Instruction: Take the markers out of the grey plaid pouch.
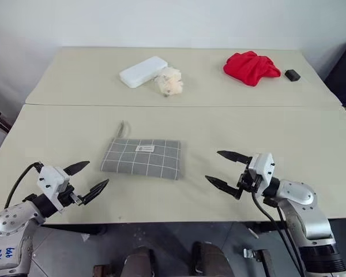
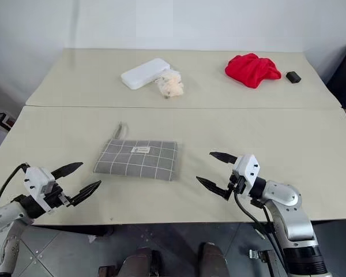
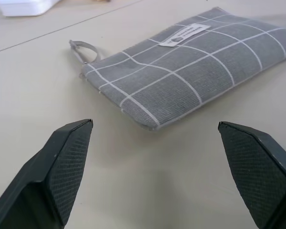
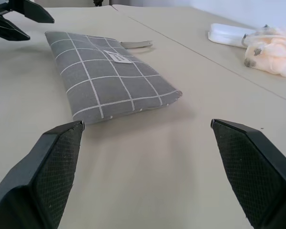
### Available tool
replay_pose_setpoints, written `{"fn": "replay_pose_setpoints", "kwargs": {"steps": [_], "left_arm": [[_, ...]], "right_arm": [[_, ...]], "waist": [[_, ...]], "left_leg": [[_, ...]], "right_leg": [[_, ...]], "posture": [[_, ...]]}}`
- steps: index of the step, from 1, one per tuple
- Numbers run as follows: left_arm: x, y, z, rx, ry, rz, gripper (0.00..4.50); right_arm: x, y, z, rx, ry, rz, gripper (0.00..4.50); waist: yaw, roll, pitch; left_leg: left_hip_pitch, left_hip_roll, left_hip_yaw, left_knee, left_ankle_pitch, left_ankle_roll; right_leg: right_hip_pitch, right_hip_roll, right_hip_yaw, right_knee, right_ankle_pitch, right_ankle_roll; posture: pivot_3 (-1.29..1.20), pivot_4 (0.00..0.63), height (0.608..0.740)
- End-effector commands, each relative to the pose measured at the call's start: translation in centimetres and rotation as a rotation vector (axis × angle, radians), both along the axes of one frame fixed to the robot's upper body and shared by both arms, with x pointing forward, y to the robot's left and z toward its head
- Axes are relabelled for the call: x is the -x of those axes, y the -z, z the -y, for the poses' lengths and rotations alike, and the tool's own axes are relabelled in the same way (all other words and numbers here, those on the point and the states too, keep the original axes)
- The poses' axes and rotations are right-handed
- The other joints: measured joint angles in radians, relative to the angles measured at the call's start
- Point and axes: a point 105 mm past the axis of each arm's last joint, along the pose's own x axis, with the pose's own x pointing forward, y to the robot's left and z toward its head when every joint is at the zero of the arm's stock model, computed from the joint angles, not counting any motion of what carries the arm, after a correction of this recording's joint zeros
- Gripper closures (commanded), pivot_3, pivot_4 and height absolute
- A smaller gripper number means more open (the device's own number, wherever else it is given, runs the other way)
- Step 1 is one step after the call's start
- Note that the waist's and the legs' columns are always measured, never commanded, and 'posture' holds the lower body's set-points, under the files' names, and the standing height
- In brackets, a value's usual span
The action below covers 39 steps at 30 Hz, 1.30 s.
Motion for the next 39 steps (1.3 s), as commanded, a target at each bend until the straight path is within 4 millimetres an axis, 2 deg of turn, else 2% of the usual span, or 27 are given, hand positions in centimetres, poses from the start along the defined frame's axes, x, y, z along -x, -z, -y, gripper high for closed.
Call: {"fn": "replay_pose_setpoints", "kwargs": {"steps": [1, 5, 10, 12, 16, 23, 27, 31, 35, 38, 39], "left_arm": [[0.4, -1.4, -0.2, -0.005, 0.011, 0.034, 0.0], [0.7, -1.7, -0.6, 0.073, 0.012, -0.019, 0.0], [1.2, -2.5, -3.1, 0.294, 0.019, -0.248, 0.0], [0.6, -2.7, -4.2, 0.349, -0.01, -0.349, 0.0], [-2.7, -4.9, -5.6, 0.514, -0.063, -0.505, 0.0], [-6.3, -4.8, -4.2, 0.553, -0.068, -0.688, 0.0], [-8.0, -3.4, -1.3, 0.55, -0.039, -0.846, 0.0], [-9.5, -3.3, 0.4, 0.566, -0.019, -0.889, 0.0], [-10.0, -2.7, 2.2, 0.521, 0.019, -0.965, 0.0], [-10.1, -2.3, 2.4, 0.477, 0.025, -0.989, 0.0], [-10.1, -2.4, 2.5, 0.471, 0.028, -0.989, 0.0]], "right_arm": [[0.0, -0.7, 0.2, 0.018, -0.001, 0.043, 0.03], [0.1, -0.8, 0.0, 0.005, -0.018, 0.024, 0.03], [0.6, -2.0, -1.2, -0.023, -0.097, -0.003, 0.03], [0.7, -2.4, -2.0, -0.008, -0.136, -0.034, 0.03], [0.5, -2.6, -4.4, 0.081, -0.191, -0.164, 0.03], [-0.4, -3.6, -7.0, 0.049, -0.154, -0.358, 0.03], [-1.9, -3.8, -8.7, 0.062, -0.115, -0.413, 0.03], [-2.6, -3.9, -9.8, 0.05, -0.106, -0.435, 0.03], [-2.9, -2.9, -10.5, 0.06, -0.085, -0.458, 0.03], [-3.6, -1.8, -10.7, 0.071, -0.049, -0.458, 0.03], [-3.8, -1.7, -10.7, 0.069, -0.037, -0.443, 0.2]], "waist": [[0.0, 0.0, 0.0], [0.0, 0.0, 0.0], [-0.001, 0.0, 0.0], [0.0, 0.001, 0.0], [0.005, 0.001, 0.001], [-0.003, 0.0, 0.0], [-0.003, 0.0, 0.0], [-0.002, -0.001, 0.0], [0.001, -0.001, 0.0], [-0.001, -0.001, 0.0], [-0.002, -0.001, 0.0]], "left_leg": [[0.0, 0.0, 0.0, 0.0, 0.0, 0.0], [0.0, 0.0, 0.0, 0.0, 0.0, 0.0], [0.0, 0.001, 0.0, 0.0, 0.0, 0.0], [0.0, 0.001, -0.001, 0.0, 0.0, 0.0], [0.0, 0.001, -0.001, 0.001, 0.0, 0.0], [-0.001, -0.001, 0.002, -0.002, 0.0, -0.001], [-0.003, -0.001, 0.004, -0.003, 0.0, -0.002], [-0.003, -0.001, 0.004, -0.003, 0.001, -0.002], [-0.003, -0.002, 0.004, -0.003, 0.001, -0.002], [-0.003, -0.002, 0.004, -0.003, 0.001, -0.002], [-0.003, -0.002, 0.004, -0.003, 0.001, -0.002]], "right_leg": [[0.0, 0.0, 0.0, 0.0, 0.0, 0.0], [0.0, 0.0, 0.0, 0.0, 0.0, 0.0], [0.0, 0.001, 0.0, 0.0, 0.0, 0.0], [0.0, 0.001, 0.0, 0.001, 0.0, 0.0], [0.0, 0.001, 0.0, 0.001, 0.0, 0.0], [-0.004, 0.001, -0.001, 0.001, 0.0, -0.001], [-0.006, 0.001, -0.001, 0.002, 0.0, -0.001], [-0.007, 0.001, -0.001, 0.002, 0.0, 0.0], [-0.007, 0.001, -0.001, 0.002, 0.0, 0.0], [-0.007, 0.001, 0.0, 0.002, 0.0, 0.0], [-0.007, 0.001, 0.0, 0.002, 0.0, 0.0]], "posture": [[0.0, 0.15, 0.74], [0.0, 0.15, 0.74], [0.0, 0.15, 0.74], [0.0, 0.15, 0.74], [0.0, 0.15, 0.74], [0.0, 0.15, 0.74], [0.0, 0.15, 0.74], [0.0, 0.15, 0.74], [0.0, 0.15, 0.74], [0.0, 0.15, 0.74], [0.0, 0.15, 0.74]]}}
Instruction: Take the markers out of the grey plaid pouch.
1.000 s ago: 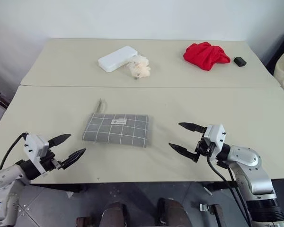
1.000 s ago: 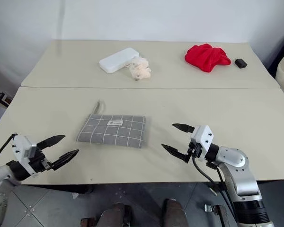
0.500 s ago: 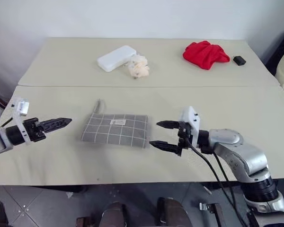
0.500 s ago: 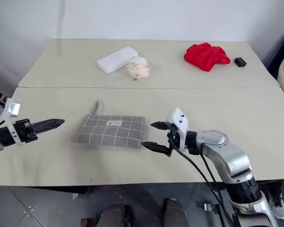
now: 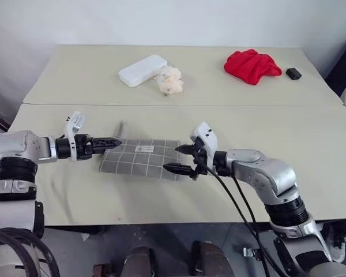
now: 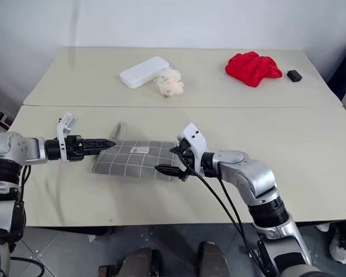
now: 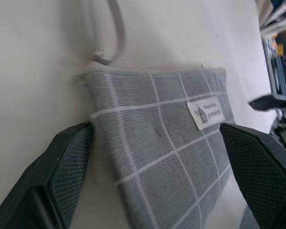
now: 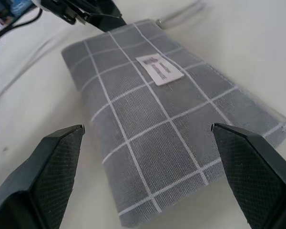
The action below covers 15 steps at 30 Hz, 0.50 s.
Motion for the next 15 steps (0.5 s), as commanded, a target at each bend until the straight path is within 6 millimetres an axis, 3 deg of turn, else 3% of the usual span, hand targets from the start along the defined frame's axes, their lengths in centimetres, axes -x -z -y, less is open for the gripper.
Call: {"fn": "replay_pose_setpoints", "kwargs": {"steps": [1, 8, 13, 15], "left_arm": [[0.2, 1.3, 0.2, -0.027, 0.022, -0.064, 0.0], [0.5, 1.3, 0.1, -0.039, 0.046, -0.071, 0.0], [0.7, 1.5, 0.4, -0.029, 0.063, -0.082, 0.0], [0.8, 1.6, 0.6, -0.026, 0.067, -0.087, 0.0]], "right_arm": [[-0.4, -0.2, -0.2, -0.011, 0.018, 0.06, 0.42], [0.5, -1.7, -1.1, -0.109, -0.054, 0.161, 2.64], [-0.8, -0.7, -1.8, -0.01, -0.047, 0.254, 4.4], [-1.5, 0.1, -2.0, 0.053, -0.023, 0.284, 4.46]], "waist": [[0.0, 0.0, 0.0], [-0.005, 0.0, 0.0], [-0.008, 0.0, 0.0], [-0.011, 0.0, 0.0]], "left_leg": [[0.0, 0.0, 0.0, 0.0, 0.0, 0.0], [0.0, 0.0, 0.0, 0.0, 0.0, 0.0], [0.0, 0.0, 0.0, 0.0, 0.0, 0.0], [0.0, 0.0, 0.0, 0.0, 0.0, 0.0]], "right_leg": [[0.0, 0.0, 0.0, 0.0, 0.0, 0.0], [0.0, 0.0, 0.0, 0.0, 0.0, 0.0], [0.0, 0.0, 0.0, 0.0, 0.0, 0.0], [0.0, 0.0, 0.0, 0.0, 0.0, 0.0]], "posture": [[0.0, 0.15, 0.74], [0.0, 0.15, 0.74], [0.0, 0.15, 0.74], [0.0, 0.15, 0.74]]}}
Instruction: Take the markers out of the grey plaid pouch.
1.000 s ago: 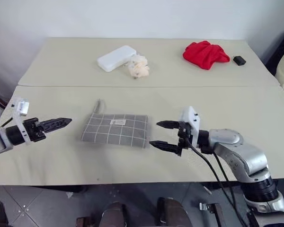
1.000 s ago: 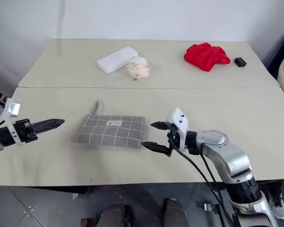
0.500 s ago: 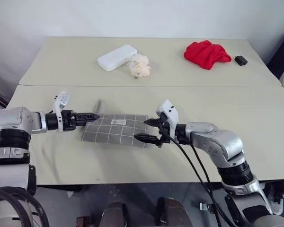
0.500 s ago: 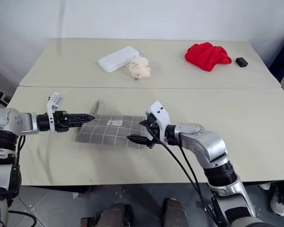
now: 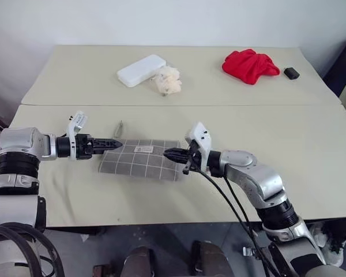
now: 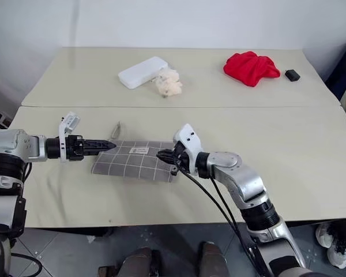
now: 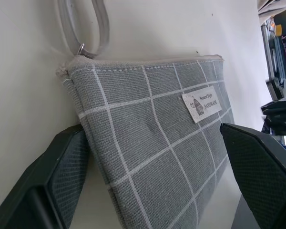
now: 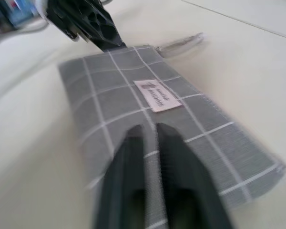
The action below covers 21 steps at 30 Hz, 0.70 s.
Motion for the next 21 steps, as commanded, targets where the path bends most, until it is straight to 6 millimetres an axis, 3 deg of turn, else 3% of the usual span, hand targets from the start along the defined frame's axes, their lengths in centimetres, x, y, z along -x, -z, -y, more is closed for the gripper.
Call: {"fn": "replay_pose_setpoints", "kwargs": {"steps": [1, 4, 8, 13, 21], "left_arm": [[0.6, 1.6, 0.6, -0.008, 0.02, -0.068, 0.0], [0.9, 1.7, 1.3, 0.006, 0.041, -0.084, 0.0], [1.6, 1.9, 2.0, 0.02, 0.069, -0.113, 0.0], [2.4, 2.4, 2.6, 0.022, 0.094, -0.16, 0.0], [1.8, 2.7, 1.9, -0.01, 0.078, -0.174, 0.0]], "right_arm": [[-0.9, 0.5, -0.7, 0.071, 0.018, 0.083, 4.46], [-1.4, 2.3, -0.6, 0.152, 0.026, 0.1, 4.46], [-0.5, 3.7, -0.2, 0.225, -0.03, 0.122, 4.46], [0.6, 4.4, 0.3, 0.28, -0.113, 0.153, 4.46], [1.1, 5.2, 1.3, 0.352, -0.189, 0.213, 4.46]], "waist": [[-0.003, 0.0, 0.0], [-0.007, 0.0, 0.0], [-0.012, 0.0, 0.0], [-0.015, 0.0, 0.0], [-0.013, 0.0, 0.0]], "left_leg": [[0.0, 0.0, 0.0, 0.0, 0.0, 0.0], [0.0, 0.0, 0.0, 0.0, 0.0, 0.0], [0.0, 0.0, 0.0, 0.0, 0.0, 0.0], [0.002, 0.0, 0.0, 0.0, 0.0, 0.0], [0.004, 0.0, -0.001, 0.0, 0.0, 0.0]], "right_leg": [[0.0, 0.0, 0.0, 0.0, 0.0, 0.0], [0.0, 0.0, 0.0, 0.0, 0.0, 0.0], [0.0, 0.0, 0.0, 0.001, 0.0, 0.0], [0.001, 0.0, 0.0, 0.001, 0.0, 0.0], [0.004, 0.0, 0.0, 0.0, 0.0, 0.0]], "posture": [[0.0, 0.15, 0.74], [0.0, 0.15, 0.74], [0.0, 0.15, 0.74], [0.0, 0.15, 0.74], [0.0, 0.15, 0.74]]}}
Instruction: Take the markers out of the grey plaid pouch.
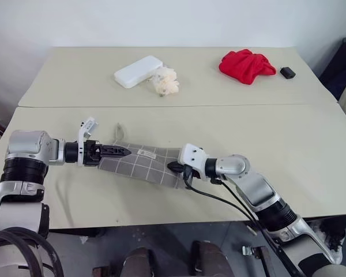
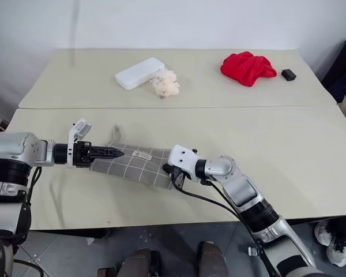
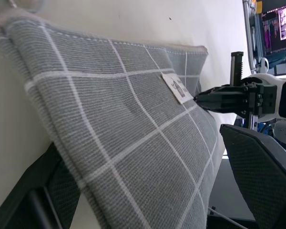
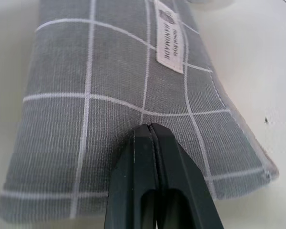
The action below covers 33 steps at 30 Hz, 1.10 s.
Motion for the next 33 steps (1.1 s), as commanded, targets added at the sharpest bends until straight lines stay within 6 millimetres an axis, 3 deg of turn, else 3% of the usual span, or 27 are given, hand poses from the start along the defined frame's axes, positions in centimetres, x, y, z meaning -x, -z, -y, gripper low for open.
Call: {"fn": "replay_pose_setpoints", "kwargs": {"steps": [1, 2, 5, 14, 17, 23, 30, 33], "left_arm": [[0.3, 1.8, -0.4, -0.044, -0.008, -0.082, 0.0], [0.3, 1.7, -0.4, -0.035, -0.006, -0.089, 0.0], [0.3, 1.7, -0.3, -0.028, 0.005, -0.101, 0.64], [0.3, 2.0, -0.1, 0.0, 0.018, -0.125, 3.56], [0.9, 1.2, 0.2, 0.051, 0.043, -0.132, 4.48], [2.8, -0.2, 1.1, 0.157, 0.141, -0.119, 4.48], [4.5, -2.9, 2.8, 0.286, 0.274, 0.254, 4.48], [4.6, -3.4, 3.0, 0.34, 0.224, 0.381, 4.48]], "right_arm": [[0.8, 1.6, 0.4, 0.06, -0.05, -0.018, 4.46], [0.8, 1.7, 0.6, 0.069, -0.055, -0.008, 4.46], [1.1, 1.8, 1.0, 0.095, -0.089, 0.023, 4.5], [1.5, 2.6, 2.2, 0.166, -0.132, 0.058, 4.5], [1.7, 3.0, 2.6, 0.191, -0.15, 0.072, 4.5], [1.9, 3.2, 3.5, 0.208, -0.171, 0.09, 4.5], [2.3, 2.1, 4.6, 0.167, -0.168, 0.119, 4.5], [2.5, 1.3, 5.0, 0.13, -0.166, 0.129, 4.5]], "waist": [[0.0, 0.0, 0.0], [0.0, 0.0, 0.0], [0.0, 0.0, 0.0], [0.0, 0.0, 0.0], [-0.001, 0.0, 0.0], [-0.001, 0.0, 0.0], [0.003, 0.0, 0.0], [0.006, 0.0, 0.0]], "left_leg": [[0.0, 0.0, 0.0, 0.0, 0.0, 0.0], [0.0, 0.0, 0.0, 0.0, 0.0, 0.0], [0.0, 0.0, 0.0, 0.001, 0.0, 0.0], [0.0, 0.0, -0.001, 0.001, 0.0, 0.0], [0.0, 0.0, -0.001, 0.001, 0.0, 0.0], [0.0, 0.0, -0.001, 0.001, 0.0, 0.0], [-0.001, 0.001, -0.004, 0.004, 0.0, 0.0], [-0.001, 0.001, -0.006, 0.006, 0.0, 0.0]], "right_leg": [[0.0, 0.0, 0.0, 0.0, 0.0, 0.0], [0.001, 0.0, 0.0, 0.0, 0.0, 0.0], [0.001, 0.0, 0.0, 0.0, 0.0, 0.0], [0.001, 0.0, 0.0, 0.0, 0.0, 0.0], [0.001, 0.0, 0.0, 0.0, 0.0, 0.0], [0.001, 0.0, 0.0, 0.0, 0.0, 0.0], [0.002, 0.0, -0.001, 0.0, 0.0, 0.0], [0.003, -0.001, -0.002, 0.0, 0.0, 0.0]], "posture": [[0.0, 0.15, 0.74], [0.0, 0.15, 0.74], [0.0, 0.15, 0.74], [0.0, 0.15, 0.74], [0.0, 0.15, 0.74], [0.0, 0.15, 0.74], [0.0, 0.15, 0.74], [0.0, 0.15, 0.74]]}}
